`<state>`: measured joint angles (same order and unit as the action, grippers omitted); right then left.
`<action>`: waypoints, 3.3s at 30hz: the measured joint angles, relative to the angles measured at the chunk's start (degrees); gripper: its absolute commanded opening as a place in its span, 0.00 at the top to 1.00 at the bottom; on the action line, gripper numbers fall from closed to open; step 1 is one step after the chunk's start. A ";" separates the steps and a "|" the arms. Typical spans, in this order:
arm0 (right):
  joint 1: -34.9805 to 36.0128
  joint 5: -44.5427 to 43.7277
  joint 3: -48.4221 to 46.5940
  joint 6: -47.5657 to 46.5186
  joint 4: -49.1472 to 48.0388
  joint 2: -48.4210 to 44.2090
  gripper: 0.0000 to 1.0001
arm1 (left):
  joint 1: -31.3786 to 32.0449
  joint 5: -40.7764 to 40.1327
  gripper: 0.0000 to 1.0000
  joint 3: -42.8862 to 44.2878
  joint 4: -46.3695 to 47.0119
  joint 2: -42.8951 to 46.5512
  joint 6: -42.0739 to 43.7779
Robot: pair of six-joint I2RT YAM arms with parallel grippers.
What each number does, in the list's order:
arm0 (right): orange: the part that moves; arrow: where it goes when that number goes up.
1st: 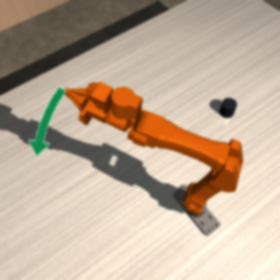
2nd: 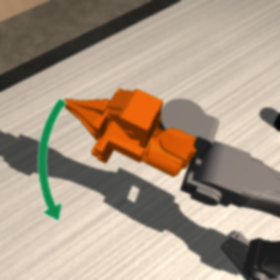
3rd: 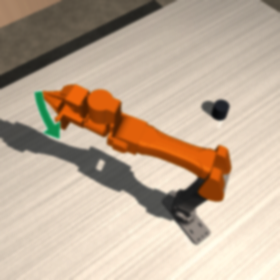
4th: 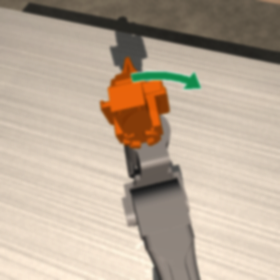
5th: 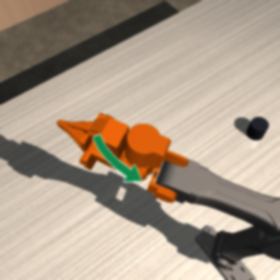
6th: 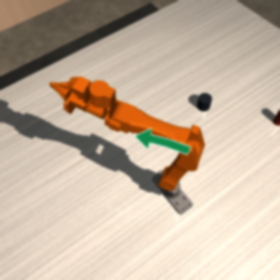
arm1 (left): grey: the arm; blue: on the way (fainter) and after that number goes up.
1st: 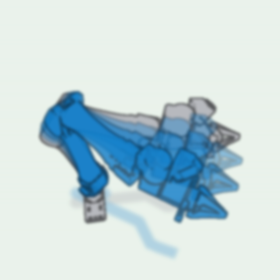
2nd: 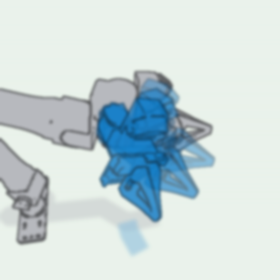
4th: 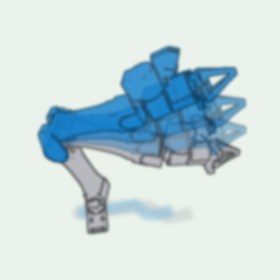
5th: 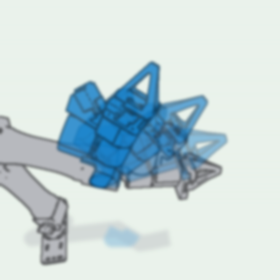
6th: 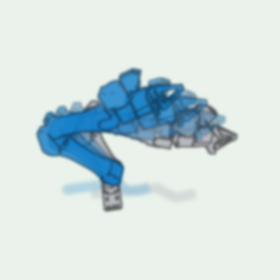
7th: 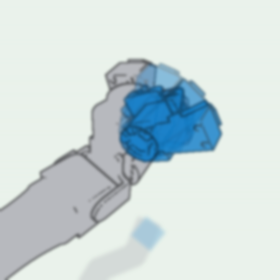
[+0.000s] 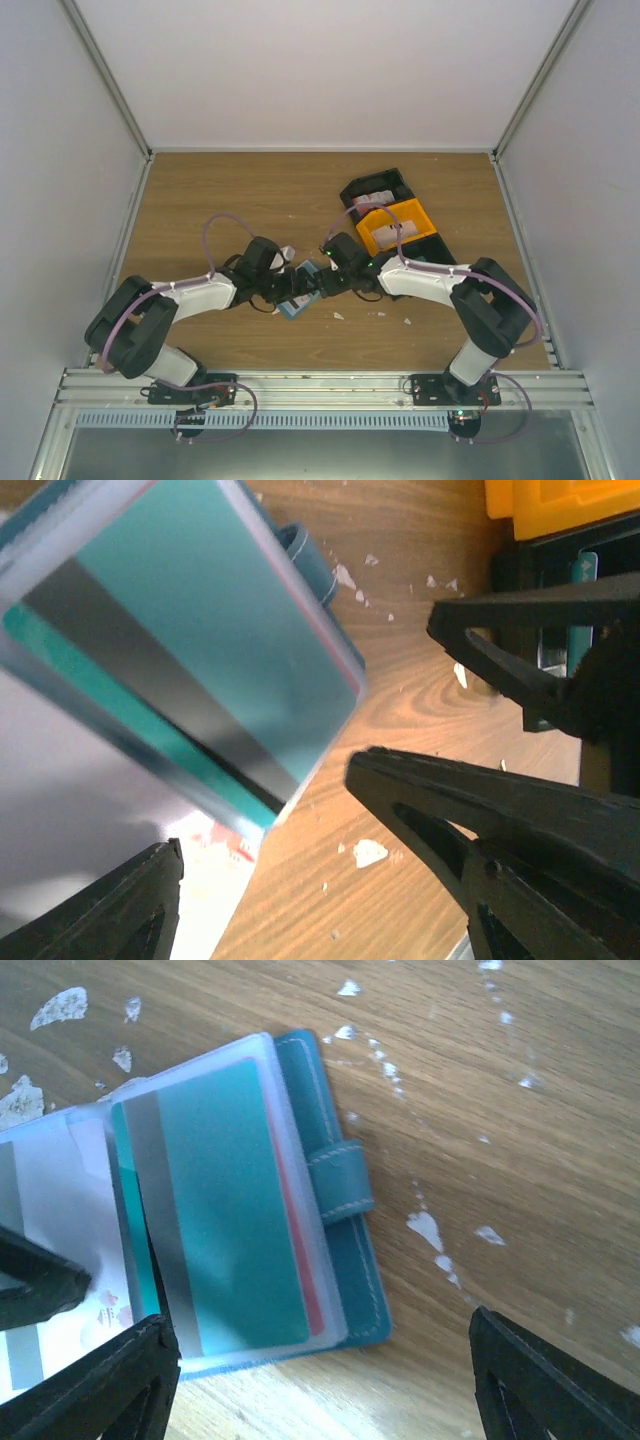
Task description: Put the credit cards into the card holder
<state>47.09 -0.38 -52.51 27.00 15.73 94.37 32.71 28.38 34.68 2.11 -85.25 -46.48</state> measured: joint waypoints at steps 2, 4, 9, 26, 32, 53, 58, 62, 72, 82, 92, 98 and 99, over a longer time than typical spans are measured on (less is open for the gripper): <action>0.72 -0.31 -0.81 -1.27 -0.31 1.38 0.17 | 0.00 -0.44 0.29 -0.55 -1.77 1.77 0.00; 1.38 -0.87 -2.08 -2.78 -0.46 3.06 0.17 | -0.02 -1.81 0.32 -1.16 -3.72 4.35 0.00; 2.32 -1.42 -5.60 -6.36 -0.39 6.73 0.16 | -1.29 -5.84 0.36 -3.34 -6.36 10.34 0.02; 6.01 -3.96 -8.31 -11.06 1.77 10.75 0.36 | -6.84 -8.26 0.52 -10.10 -7.74 16.68 0.02; 6.05 -4.98 -8.31 -7.85 2.01 10.73 0.40 | -7.28 -8.07 0.48 -11.10 -7.76 16.76 0.04; 6.60 -10.91 -4.59 13.44 2.84 5.42 0.39 | -8.11 -3.30 0.60 -11.45 -1.20 13.42 1.07; 6.64 -12.52 -7.91 8.28 5.14 4.61 0.58 | -8.83 -2.67 0.64 -11.45 1.01 11.80 0.94; 6.64 -9.57 -8.76 4.57 4.44 4.68 0.64 | -9.40 -2.38 0.65 -11.45 2.32 11.56 0.85; 6.64 0.17 -9.14 0.66 -0.04 9.68 0.80 | -10.71 -0.55 0.66 -11.45 4.59 9.44 0.87; 6.56 -1.05 -10.43 0.83 0.79 12.61 0.83 | -11.13 1.20 0.64 -11.45 5.70 8.13 0.94; 5.14 -1.22 -10.54 2.51 0.72 12.81 0.88 | -11.23 2.78 0.64 -11.43 6.84 6.27 1.05; 4.33 -0.48 -10.19 3.98 0.35 12.79 0.94 | -11.23 3.48 0.64 -11.43 7.30 4.96 1.03; 4.17 -0.31 -10.03 4.37 0.13 12.76 0.94 | -11.23 3.56 0.64 -11.43 7.52 4.92 1.03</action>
<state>51.27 -0.69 -62.54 31.38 15.86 107.13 21.47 31.94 23.24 9.63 -80.34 -45.45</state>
